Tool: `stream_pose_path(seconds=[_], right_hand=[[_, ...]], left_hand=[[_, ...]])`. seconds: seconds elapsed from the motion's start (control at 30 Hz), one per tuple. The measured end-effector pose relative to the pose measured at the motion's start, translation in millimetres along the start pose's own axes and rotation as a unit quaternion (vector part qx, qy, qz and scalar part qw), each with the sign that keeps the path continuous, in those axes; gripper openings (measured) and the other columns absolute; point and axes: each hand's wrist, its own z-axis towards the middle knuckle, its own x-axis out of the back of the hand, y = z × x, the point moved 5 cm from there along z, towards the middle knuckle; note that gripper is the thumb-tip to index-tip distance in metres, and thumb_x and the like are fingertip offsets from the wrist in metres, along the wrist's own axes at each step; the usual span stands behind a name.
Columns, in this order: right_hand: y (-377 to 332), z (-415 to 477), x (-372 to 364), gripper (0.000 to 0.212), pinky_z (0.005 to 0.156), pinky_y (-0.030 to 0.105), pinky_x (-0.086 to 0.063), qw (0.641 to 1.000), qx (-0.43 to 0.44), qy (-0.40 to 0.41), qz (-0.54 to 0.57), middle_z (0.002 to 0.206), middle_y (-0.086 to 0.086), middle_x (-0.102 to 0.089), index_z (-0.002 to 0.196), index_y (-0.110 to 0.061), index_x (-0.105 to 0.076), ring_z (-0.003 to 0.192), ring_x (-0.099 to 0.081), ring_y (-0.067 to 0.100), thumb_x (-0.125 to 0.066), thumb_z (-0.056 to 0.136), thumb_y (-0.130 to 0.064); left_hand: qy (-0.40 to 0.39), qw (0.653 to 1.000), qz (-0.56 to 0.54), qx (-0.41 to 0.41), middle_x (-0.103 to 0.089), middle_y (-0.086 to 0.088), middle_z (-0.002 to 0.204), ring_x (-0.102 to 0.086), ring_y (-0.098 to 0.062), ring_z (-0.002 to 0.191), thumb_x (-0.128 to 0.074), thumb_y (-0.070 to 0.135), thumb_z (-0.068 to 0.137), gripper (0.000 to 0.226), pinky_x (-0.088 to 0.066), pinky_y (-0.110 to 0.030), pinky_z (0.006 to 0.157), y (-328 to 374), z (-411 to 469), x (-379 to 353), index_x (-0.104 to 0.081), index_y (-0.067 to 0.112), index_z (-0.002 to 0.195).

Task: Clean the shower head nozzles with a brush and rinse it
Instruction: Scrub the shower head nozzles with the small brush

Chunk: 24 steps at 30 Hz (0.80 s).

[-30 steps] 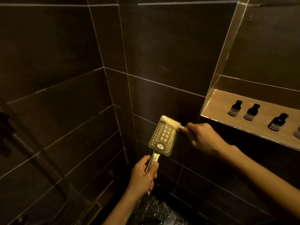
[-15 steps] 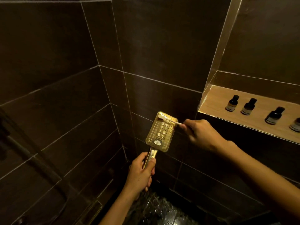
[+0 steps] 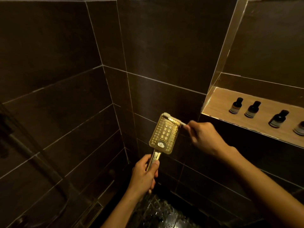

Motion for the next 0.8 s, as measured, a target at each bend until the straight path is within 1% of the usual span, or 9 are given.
stream_pose_path(seconds=[0.1,0.13,0.2,0.23,0.33,0.47,0.57,0.67,0.8], right_hand=[[-24,-14,-16,0.025,0.065,0.034,-0.053,0.986,0.082,-0.141,-0.02,0.079,-0.004,-0.066,0.099,-0.018,-0.065,0.066,-0.063,0.009,-0.047,0.104,-0.036],[-21,-14,-12,0.026,0.065,0.035,-0.054,0.989,0.072,-0.129,-0.018,0.079,-0.003,-0.067,0.1,-0.018,-0.065,0.067,-0.063,0.01,-0.047,0.103,-0.036],[1,-8,4,0.027,0.064,0.04,-0.056,0.999,0.007,-0.034,0.002,0.079,0.0,-0.068,0.101,-0.017,-0.066,0.068,-0.065,0.014,-0.047,0.103,-0.036],[6,-7,5,0.025,0.063,0.04,-0.057,0.999,-0.011,-0.03,0.006,0.08,0.0,-0.067,0.104,-0.018,-0.066,0.068,-0.065,0.013,-0.048,0.103,-0.035],[-11,-14,-6,0.022,0.061,0.028,-0.054,0.989,0.06,-0.133,-0.021,0.078,-0.005,-0.063,0.103,-0.021,-0.065,0.067,-0.062,0.008,-0.048,0.104,-0.035],[2,-6,10,0.024,0.058,0.032,-0.055,0.998,0.011,-0.052,-0.014,0.078,-0.003,-0.065,0.099,-0.02,-0.063,0.066,-0.064,0.01,-0.046,0.103,-0.037],[-14,-14,-6,0.025,0.061,0.027,-0.055,0.985,0.084,-0.145,-0.04,0.082,-0.006,-0.064,0.101,-0.022,-0.063,0.069,-0.063,0.006,-0.044,0.104,-0.038],[-2,-5,6,0.027,0.059,0.032,-0.056,0.997,0.026,-0.068,-0.021,0.079,-0.007,-0.063,0.101,-0.022,-0.063,0.065,-0.061,0.006,-0.043,0.103,-0.041],[-11,-10,-4,0.022,0.059,0.025,-0.053,0.987,0.071,-0.145,-0.019,0.077,-0.008,-0.062,0.102,-0.023,-0.065,0.064,-0.061,0.005,-0.047,0.104,-0.036]], left_hand=[[0.002,1.0,-0.002,0.005,-0.056,-0.004,0.068,-0.041,-0.012,0.038,-0.057,0.025,0.103,0.008,-0.033,-0.021,0.034,0,-1,3,-0.064,0.021,0.104],[-0.001,1.0,-0.004,0.007,-0.056,-0.004,0.069,-0.041,-0.012,0.038,-0.057,0.026,0.103,0.009,-0.033,-0.021,0.034,0,-2,4,-0.064,0.021,0.104],[-0.003,1.0,-0.007,0.009,-0.056,-0.004,0.069,-0.041,-0.012,0.038,-0.057,0.026,0.103,0.009,-0.033,-0.021,0.034,-1,-4,5,-0.063,0.021,0.104],[-0.002,1.0,-0.008,0.011,-0.056,-0.004,0.069,-0.041,-0.013,0.038,-0.057,0.026,0.103,0.009,-0.033,-0.022,0.034,-1,-5,5,-0.063,0.02,0.105],[-0.001,1.0,-0.007,0.008,-0.056,-0.004,0.068,-0.041,-0.012,0.038,-0.057,0.025,0.103,0.009,-0.033,-0.021,0.033,0,-7,7,-0.063,0.018,0.105],[0.003,1.0,-0.017,0.011,-0.054,-0.008,0.07,-0.039,-0.013,0.037,-0.056,0.022,0.103,0.01,-0.031,-0.019,0.032,-1,-8,7,-0.062,0.014,0.102],[0.002,1.0,-0.027,0.012,-0.053,-0.011,0.071,-0.039,-0.012,0.037,-0.056,0.021,0.104,0.01,-0.031,-0.019,0.032,1,-7,6,-0.062,0.013,0.104],[-0.001,1.0,-0.026,0.015,-0.053,-0.01,0.071,-0.039,-0.012,0.036,-0.056,0.021,0.104,0.01,-0.031,-0.019,0.031,1,-7,6,-0.062,0.013,0.105],[-0.008,0.999,-0.033,0.017,-0.054,-0.011,0.072,-0.039,-0.013,0.037,-0.056,0.021,0.103,0.01,-0.031,-0.018,0.032,3,-7,5,-0.062,0.013,0.105]])
